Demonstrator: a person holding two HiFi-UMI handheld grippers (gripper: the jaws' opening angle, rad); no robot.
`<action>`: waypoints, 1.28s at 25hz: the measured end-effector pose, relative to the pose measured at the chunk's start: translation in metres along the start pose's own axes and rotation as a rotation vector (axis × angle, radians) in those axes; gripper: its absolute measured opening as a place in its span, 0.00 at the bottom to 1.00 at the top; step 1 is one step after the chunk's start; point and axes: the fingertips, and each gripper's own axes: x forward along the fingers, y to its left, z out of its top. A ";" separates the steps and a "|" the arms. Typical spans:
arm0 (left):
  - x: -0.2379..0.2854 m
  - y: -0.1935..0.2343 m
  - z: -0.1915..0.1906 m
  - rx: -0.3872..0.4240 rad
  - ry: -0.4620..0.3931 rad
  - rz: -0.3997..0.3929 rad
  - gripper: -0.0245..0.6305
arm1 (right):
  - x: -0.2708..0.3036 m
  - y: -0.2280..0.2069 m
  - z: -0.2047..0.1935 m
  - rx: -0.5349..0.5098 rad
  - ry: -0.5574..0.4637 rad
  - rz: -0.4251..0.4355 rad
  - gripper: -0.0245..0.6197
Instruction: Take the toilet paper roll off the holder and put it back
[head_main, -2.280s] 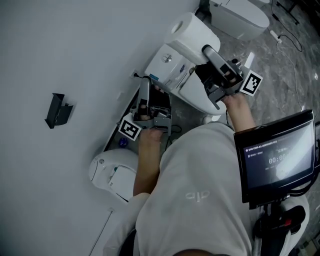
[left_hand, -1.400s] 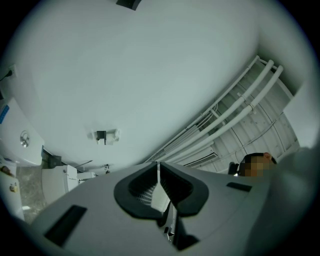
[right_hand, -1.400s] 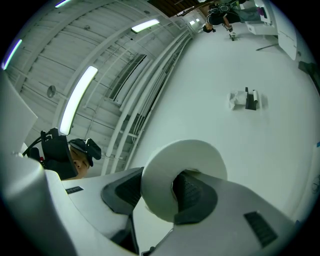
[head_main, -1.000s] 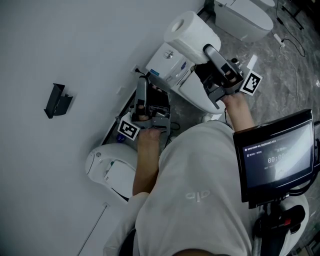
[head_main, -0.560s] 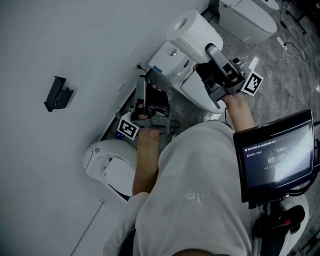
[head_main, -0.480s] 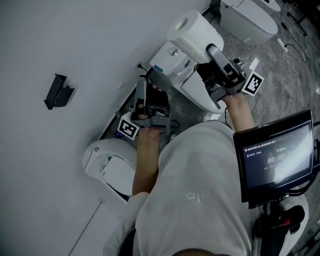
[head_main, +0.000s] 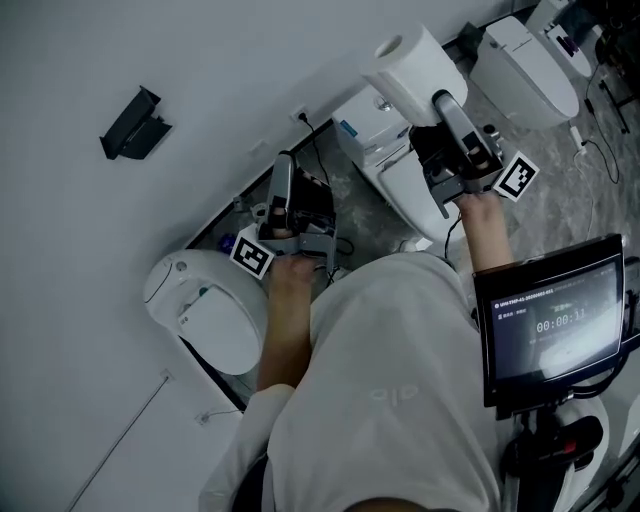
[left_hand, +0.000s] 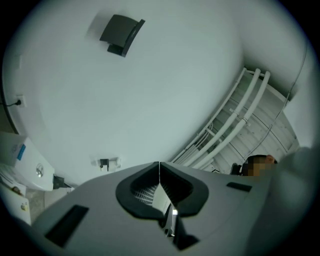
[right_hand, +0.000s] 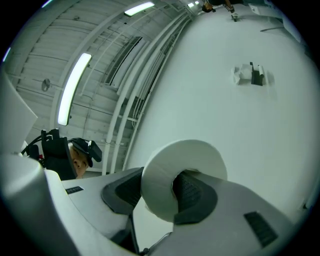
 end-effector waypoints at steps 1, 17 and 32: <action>0.002 0.000 0.002 0.000 0.015 0.009 0.04 | -0.002 -0.001 0.003 -0.013 -0.015 -0.010 0.32; 0.016 0.019 -0.079 -0.256 0.400 -0.010 0.04 | -0.108 0.096 0.066 -0.496 -0.220 -0.355 0.31; 0.022 0.037 -0.037 -0.102 0.158 0.044 0.04 | -0.037 -0.017 0.118 -0.502 0.114 -0.353 0.31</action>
